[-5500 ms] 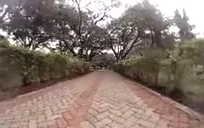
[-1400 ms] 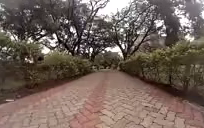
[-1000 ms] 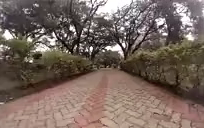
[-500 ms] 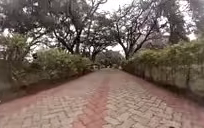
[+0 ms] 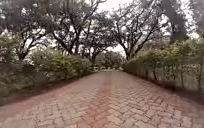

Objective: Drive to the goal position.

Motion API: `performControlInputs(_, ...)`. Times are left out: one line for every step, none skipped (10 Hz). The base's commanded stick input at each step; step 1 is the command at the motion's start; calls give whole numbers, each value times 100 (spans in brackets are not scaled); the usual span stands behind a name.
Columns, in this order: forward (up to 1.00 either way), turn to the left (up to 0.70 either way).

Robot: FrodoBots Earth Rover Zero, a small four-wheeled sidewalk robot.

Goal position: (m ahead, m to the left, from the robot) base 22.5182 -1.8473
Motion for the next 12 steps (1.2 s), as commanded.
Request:
performControlInputs(70,-35)
performControlInputs(70,-35)
performControlInputs(70,0)
performControlInputs(70,0)
performControlInputs(70,0)
performControlInputs(70,0)
performControlInputs(70,-14)
performControlInputs(70,-32)
performControlInputs(70,-20)
performControlInputs(70,-2)
performControlInputs(70,-16)
performControlInputs(70,-34)
